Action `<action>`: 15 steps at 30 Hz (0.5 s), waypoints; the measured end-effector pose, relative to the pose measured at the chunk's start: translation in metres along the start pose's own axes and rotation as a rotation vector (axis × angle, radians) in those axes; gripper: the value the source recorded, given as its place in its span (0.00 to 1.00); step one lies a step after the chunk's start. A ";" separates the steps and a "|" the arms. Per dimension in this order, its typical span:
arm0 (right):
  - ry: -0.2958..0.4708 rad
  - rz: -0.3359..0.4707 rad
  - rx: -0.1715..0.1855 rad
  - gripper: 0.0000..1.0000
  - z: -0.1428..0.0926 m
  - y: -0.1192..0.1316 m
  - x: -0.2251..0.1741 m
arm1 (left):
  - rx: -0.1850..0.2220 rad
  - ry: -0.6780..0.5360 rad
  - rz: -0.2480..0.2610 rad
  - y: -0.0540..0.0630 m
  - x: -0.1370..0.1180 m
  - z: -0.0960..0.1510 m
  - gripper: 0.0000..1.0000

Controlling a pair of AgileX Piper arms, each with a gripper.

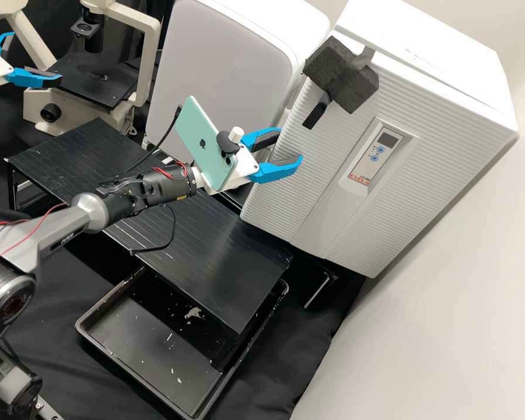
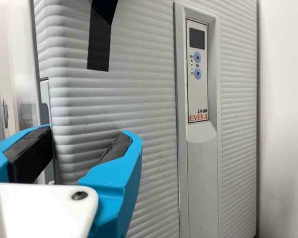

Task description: Open the incubator door

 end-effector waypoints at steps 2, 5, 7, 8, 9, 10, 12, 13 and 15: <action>-0.001 -0.002 0.001 0.00 0.002 0.004 -0.005 | 0.000 0.000 0.000 0.000 0.000 0.000 1.00; 0.002 0.004 0.005 0.00 0.004 0.012 -0.014 | 0.000 0.000 0.000 0.000 0.000 0.000 1.00; 0.002 0.008 0.007 0.00 0.006 0.017 -0.020 | 0.000 0.000 0.000 0.000 0.000 0.000 1.00; 0.003 0.010 0.011 0.00 0.007 0.020 -0.025 | 0.000 0.000 0.000 0.000 0.000 0.000 1.00; 0.003 0.016 0.010 0.00 0.008 0.022 -0.027 | 0.000 0.000 0.000 0.000 0.000 0.000 1.00; 0.009 0.027 0.016 0.00 0.008 0.027 -0.032 | 0.000 0.000 0.000 0.000 0.000 0.000 1.00; 0.014 0.046 0.020 0.00 0.009 0.034 -0.040 | 0.000 0.000 0.000 0.000 0.000 0.000 1.00; 0.010 0.053 0.030 0.00 0.010 0.037 -0.044 | 0.000 0.000 0.000 0.000 0.000 0.000 1.00; 0.005 0.068 0.047 0.00 0.012 0.042 -0.050 | 0.000 0.000 0.000 0.000 0.000 0.000 1.00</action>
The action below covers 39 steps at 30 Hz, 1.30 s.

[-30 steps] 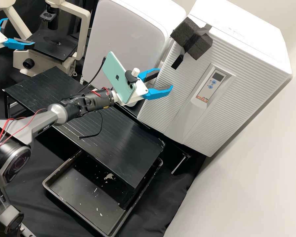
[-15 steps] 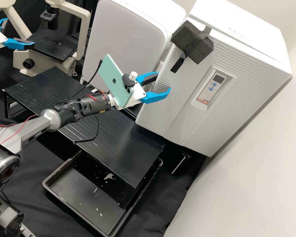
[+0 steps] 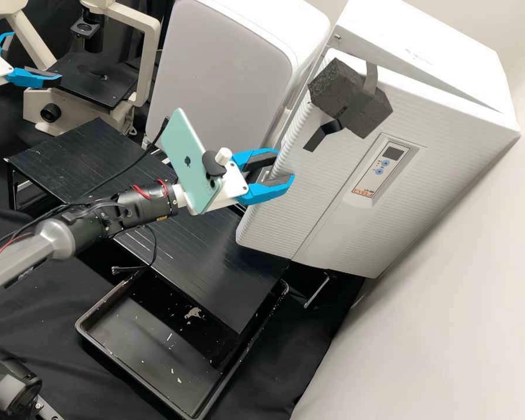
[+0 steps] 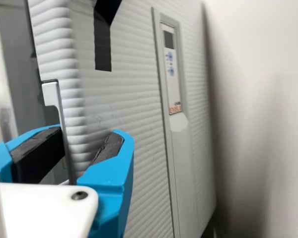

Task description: Open the incubator door

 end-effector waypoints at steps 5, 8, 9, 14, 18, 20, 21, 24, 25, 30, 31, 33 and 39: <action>-0.006 0.036 0.014 1.00 0.005 0.010 -0.011 | 0.000 0.000 0.000 0.000 0.000 0.000 1.00; -0.006 0.064 0.014 1.00 0.007 0.014 -0.016 | 0.000 0.000 0.000 0.000 0.000 0.000 1.00; -0.007 0.074 0.012 1.00 0.009 0.015 -0.017 | 0.000 0.000 0.000 0.000 0.000 0.000 1.00; 0.001 0.142 0.012 1.00 0.013 0.025 -0.028 | 0.000 0.000 0.000 0.000 0.000 0.000 1.00; 0.017 0.157 0.014 1.00 0.015 0.026 -0.039 | 0.000 0.000 0.000 0.000 0.000 0.000 1.00; 0.023 0.143 0.011 1.00 0.016 0.023 -0.043 | 0.000 0.000 0.000 0.000 0.000 0.000 1.00; 0.024 0.134 0.006 1.00 0.018 0.021 -0.046 | 0.000 0.000 0.000 0.000 0.000 0.000 1.00; 0.034 0.112 -0.009 1.00 0.021 0.017 -0.052 | 0.000 0.000 0.000 0.000 0.000 0.000 1.00; 0.042 0.107 -0.017 1.00 0.022 0.015 -0.054 | 0.000 0.000 0.000 0.000 0.000 0.000 1.00; 0.094 0.073 -0.052 1.00 0.023 0.005 -0.063 | 0.000 0.000 0.000 0.000 0.000 0.000 1.00; 0.104 0.067 -0.058 1.00 0.022 0.004 -0.064 | 0.000 0.000 0.000 0.000 0.000 0.000 1.00; 0.125 0.062 -0.079 1.00 0.020 0.002 -0.063 | 0.000 0.000 0.000 0.000 0.000 0.000 1.00; 0.136 0.050 -0.172 1.00 0.022 -0.019 -0.048 | 0.000 0.000 0.000 0.000 0.000 0.000 1.00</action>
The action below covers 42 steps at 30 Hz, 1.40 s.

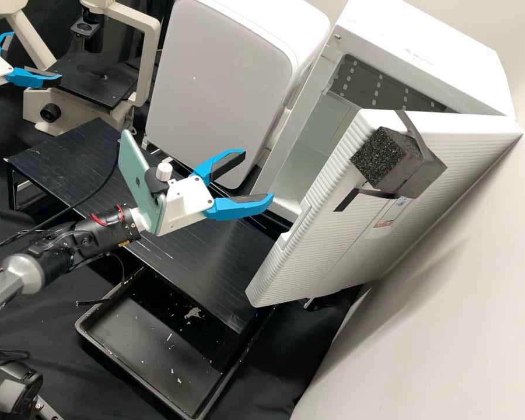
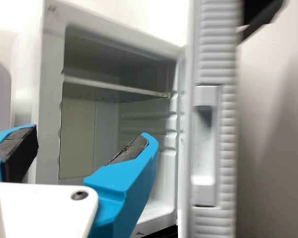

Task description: Open the incubator door

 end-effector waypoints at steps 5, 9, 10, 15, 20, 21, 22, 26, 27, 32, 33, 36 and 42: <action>-0.061 -0.045 -0.045 1.00 0.012 -0.026 0.019 | 0.000 0.000 0.000 0.000 0.000 0.000 1.00; -0.120 -0.090 -0.079 1.00 0.026 -0.044 0.033 | 0.000 0.000 0.000 0.000 0.000 0.000 1.00; -0.137 -0.096 -0.089 1.00 0.030 -0.046 0.036 | 0.000 0.000 0.000 0.000 0.000 0.000 1.00; -0.212 -0.080 -0.130 1.00 0.051 -0.047 0.051 | 0.000 0.000 0.000 0.000 0.000 0.000 1.00; -0.252 -0.043 -0.140 1.00 0.062 -0.039 0.057 | 0.000 0.000 0.000 0.000 0.000 0.000 1.00; -0.260 -0.039 -0.143 1.00 0.064 -0.037 0.058 | 0.000 0.000 0.000 0.000 0.000 0.000 1.00; -0.267 -0.031 -0.143 1.00 0.066 -0.036 0.059 | 0.000 0.000 0.000 0.000 0.000 0.000 1.00; -0.315 0.000 -0.127 1.00 0.073 -0.031 0.059 | 0.000 0.000 0.000 0.000 0.000 0.000 1.00; -0.325 0.006 -0.122 1.00 0.074 -0.030 0.059 | 0.000 0.000 0.000 0.000 0.000 0.000 1.00; -0.296 0.006 -0.057 1.00 0.074 -0.030 0.057 | 0.000 0.000 0.000 0.000 0.000 0.000 1.00; -0.241 -0.011 -0.028 1.00 0.072 -0.031 0.056 | 0.000 0.000 0.000 0.000 0.000 0.000 1.00; -0.059 -0.072 0.080 1.00 0.067 -0.036 0.051 | 0.000 0.000 0.000 0.000 0.000 0.000 1.00; 0.216 -0.178 0.237 1.00 0.059 -0.049 0.036 | 0.000 0.000 0.000 0.000 0.000 0.000 1.00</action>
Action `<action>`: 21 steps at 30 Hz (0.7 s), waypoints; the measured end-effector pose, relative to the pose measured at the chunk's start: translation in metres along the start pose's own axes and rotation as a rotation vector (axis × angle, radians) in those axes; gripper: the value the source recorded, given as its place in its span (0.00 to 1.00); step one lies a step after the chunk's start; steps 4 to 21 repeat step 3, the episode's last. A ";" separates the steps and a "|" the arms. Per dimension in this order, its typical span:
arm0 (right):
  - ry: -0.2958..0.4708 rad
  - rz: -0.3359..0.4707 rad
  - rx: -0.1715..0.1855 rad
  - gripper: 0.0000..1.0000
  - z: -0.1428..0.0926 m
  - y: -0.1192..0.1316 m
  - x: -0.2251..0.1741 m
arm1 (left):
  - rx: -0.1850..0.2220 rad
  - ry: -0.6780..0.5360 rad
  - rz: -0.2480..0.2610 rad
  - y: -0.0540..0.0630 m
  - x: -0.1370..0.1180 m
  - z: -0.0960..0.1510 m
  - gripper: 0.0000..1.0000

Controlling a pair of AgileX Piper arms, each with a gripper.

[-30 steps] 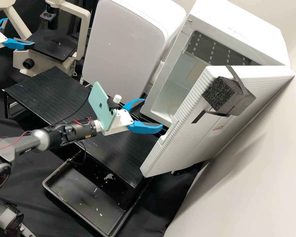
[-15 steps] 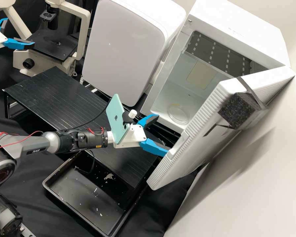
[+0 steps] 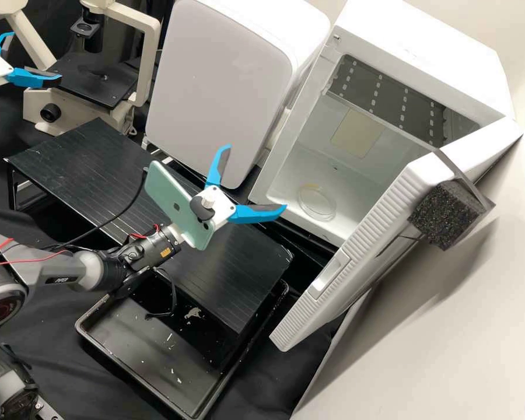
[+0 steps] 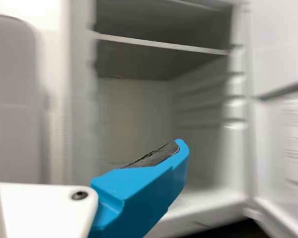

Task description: Open the incubator door

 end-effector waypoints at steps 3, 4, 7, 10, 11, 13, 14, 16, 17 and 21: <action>0.035 -0.052 0.017 1.00 -0.001 -0.008 -0.004 | 0.000 0.000 0.000 0.000 0.000 0.000 1.00; 0.035 -0.052 0.017 1.00 -0.001 -0.008 -0.004 | 0.000 0.000 0.000 0.000 0.000 0.000 1.00; 0.035 -0.052 0.017 1.00 -0.001 -0.008 -0.004 | 0.000 0.000 0.000 0.000 0.000 0.000 1.00; 0.035 -0.052 0.017 1.00 -0.001 -0.008 -0.004 | 0.000 0.000 0.000 0.000 0.000 0.000 1.00; 0.035 -0.052 0.017 1.00 -0.001 -0.008 -0.004 | 0.000 0.000 0.000 0.000 0.000 0.000 1.00; 0.035 -0.052 0.017 1.00 -0.001 -0.008 -0.004 | 0.000 0.000 0.000 0.000 0.000 0.000 1.00; 0.035 -0.052 0.017 1.00 -0.001 -0.008 -0.004 | 0.000 0.000 0.000 0.000 0.000 0.000 1.00; 0.035 -0.052 0.017 1.00 -0.001 -0.008 -0.004 | 0.000 0.000 0.000 0.000 0.000 0.000 1.00; 0.035 -0.052 0.017 1.00 -0.001 -0.008 -0.004 | 0.000 0.000 0.000 0.000 0.000 0.000 1.00; 0.035 -0.052 0.017 1.00 -0.001 -0.008 -0.004 | 0.000 0.000 0.000 0.000 0.000 0.000 1.00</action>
